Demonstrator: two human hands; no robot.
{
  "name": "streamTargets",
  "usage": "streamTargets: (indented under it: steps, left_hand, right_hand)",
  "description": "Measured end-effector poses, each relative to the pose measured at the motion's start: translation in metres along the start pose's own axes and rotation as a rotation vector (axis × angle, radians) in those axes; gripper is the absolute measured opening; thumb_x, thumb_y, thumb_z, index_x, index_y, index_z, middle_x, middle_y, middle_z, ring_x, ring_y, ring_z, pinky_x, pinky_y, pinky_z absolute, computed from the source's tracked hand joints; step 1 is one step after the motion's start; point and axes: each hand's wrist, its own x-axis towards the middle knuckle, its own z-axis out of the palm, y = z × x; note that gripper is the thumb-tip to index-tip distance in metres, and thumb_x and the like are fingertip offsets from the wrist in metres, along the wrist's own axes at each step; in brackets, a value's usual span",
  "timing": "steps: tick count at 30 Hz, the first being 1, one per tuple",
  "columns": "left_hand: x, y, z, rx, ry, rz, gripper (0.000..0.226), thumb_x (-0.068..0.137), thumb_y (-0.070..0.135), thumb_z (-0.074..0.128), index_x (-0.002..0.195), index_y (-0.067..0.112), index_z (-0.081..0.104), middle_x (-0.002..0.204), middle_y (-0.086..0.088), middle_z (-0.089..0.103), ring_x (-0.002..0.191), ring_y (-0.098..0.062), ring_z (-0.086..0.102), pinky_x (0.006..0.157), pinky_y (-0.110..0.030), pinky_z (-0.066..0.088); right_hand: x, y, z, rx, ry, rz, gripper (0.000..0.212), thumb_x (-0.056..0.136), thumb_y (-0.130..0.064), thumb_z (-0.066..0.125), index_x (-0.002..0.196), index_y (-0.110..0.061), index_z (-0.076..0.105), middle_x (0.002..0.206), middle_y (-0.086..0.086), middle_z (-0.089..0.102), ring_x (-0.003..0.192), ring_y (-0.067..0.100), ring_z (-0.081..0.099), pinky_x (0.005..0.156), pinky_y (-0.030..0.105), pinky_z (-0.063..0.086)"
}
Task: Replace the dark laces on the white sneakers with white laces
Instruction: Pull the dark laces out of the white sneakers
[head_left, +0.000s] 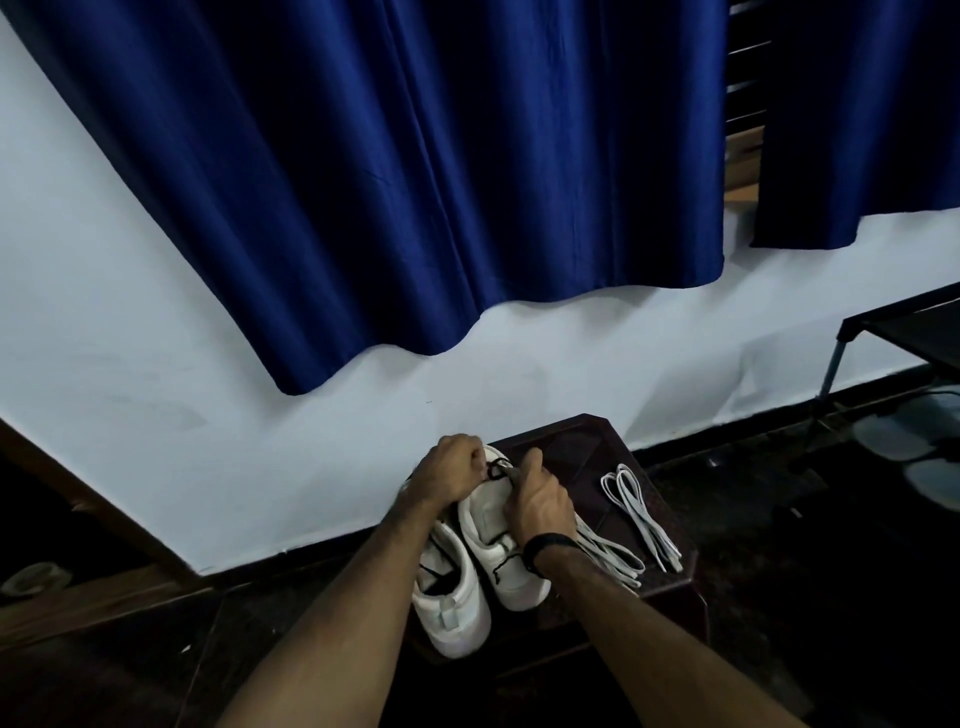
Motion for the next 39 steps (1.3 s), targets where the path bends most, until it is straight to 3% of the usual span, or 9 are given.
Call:
streamTargets:
  steps: [12,15,17,19,22,25,28,33,39]
  left_hand:
    - [0.002,0.021,-0.074,-1.027,0.956,-0.365,0.022,0.092,-0.001,0.032,0.087,0.008,0.051,0.078,-0.007,0.065,0.053,-0.016,0.060,0.055,-0.024,0.049]
    - [-0.006,0.014,-0.063,-0.937,0.846,-0.493,0.017,0.092,0.010,0.039,0.091,0.017,0.054,0.092,-0.012,0.068,0.071,-0.025,0.060,0.056,-0.025,0.046]
    - [-0.010,0.005,-0.044,-0.559,0.503,-0.470,0.010,0.091,0.035,0.052,0.093,0.026,0.056,0.098,-0.008,0.067,0.086,-0.029,0.062,0.074,-0.033,0.050]
    - [-0.013,0.000,-0.026,-0.230,0.156,-0.359,0.034,0.079,0.063,0.058,0.092,0.032,0.058,0.100,-0.001,0.068,0.096,-0.026,0.063,0.084,-0.035,0.051]
    - [-0.018,0.005,-0.009,0.036,-0.072,-0.200,0.042,0.070,0.067,0.062,0.096,0.034,0.067,0.108,0.003,0.068,0.105,-0.023,0.064,0.088,-0.034,0.051]
    - [-0.017,0.017,-0.007,0.217,-0.072,-0.119,0.027,0.087,0.050,0.057,0.096,0.026,0.065,0.114,-0.007,0.065,0.108,-0.031,0.061,0.088,-0.036,0.048]
    - [-0.014,0.021,-0.010,0.027,0.007,-0.104,0.024,0.092,0.039,0.049,0.084,0.020,0.062,0.098,-0.006,0.068,0.097,-0.031,0.062,0.081,-0.037,0.051]
    - [-0.015,0.023,-0.036,-0.559,0.587,-0.189,0.021,0.091,0.011,0.050,0.071,0.013,0.058,0.070,0.000,0.061,0.074,-0.026,0.058,0.066,-0.032,0.043]
    - [-0.013,0.011,-0.065,-0.394,0.471,-0.370,0.014,0.089,0.032,0.053,0.089,0.022,0.064,0.096,-0.008,0.069,0.096,-0.033,0.061,0.079,-0.037,0.050]
  right_hand:
    - [0.001,0.001,0.006,-0.033,0.033,-0.007,0.024,0.099,-0.028,0.037,0.114,-0.011,0.041,0.096,0.013,0.064,0.090,0.039,0.064,0.071,0.043,0.047]
    - [0.002,0.002,0.009,-0.040,0.032,-0.006,0.023,0.099,-0.027,0.036,0.115,-0.011,0.041,0.096,0.012,0.064,0.090,0.038,0.064,0.071,0.043,0.047]
    - [0.004,0.003,0.010,-0.040,0.034,-0.001,0.020,0.100,-0.027,0.036,0.113,-0.012,0.040,0.096,0.011,0.065,0.090,0.037,0.064,0.071,0.042,0.046]
    - [0.004,0.003,0.010,-0.045,0.028,0.004,0.021,0.099,-0.026,0.036,0.115,-0.013,0.040,0.098,0.011,0.064,0.091,0.036,0.064,0.071,0.041,0.045]
    - [0.004,0.005,0.012,-0.078,0.012,-0.002,0.025,0.098,-0.029,0.039,0.118,-0.013,0.037,0.101,0.009,0.064,0.093,0.035,0.063,0.072,0.040,0.045]
    - [0.006,0.006,0.013,-0.065,0.019,-0.010,0.020,0.099,-0.029,0.037,0.113,-0.014,0.037,0.100,0.010,0.064,0.092,0.036,0.063,0.071,0.041,0.044]
    - [0.006,0.008,0.014,-0.053,0.039,-0.016,0.017,0.099,-0.026,0.037,0.111,-0.014,0.036,0.097,0.011,0.065,0.088,0.037,0.064,0.067,0.041,0.044]
    - [0.008,0.008,0.016,-0.105,0.045,-0.044,0.017,0.100,-0.024,0.036,0.113,-0.012,0.037,0.096,0.011,0.065,0.087,0.036,0.064,0.067,0.041,0.045]
    - [0.004,0.003,0.008,-0.155,0.106,-0.069,0.014,0.088,-0.014,0.055,0.101,-0.011,0.049,0.085,0.010,0.064,0.080,0.036,0.062,0.063,0.039,0.044]
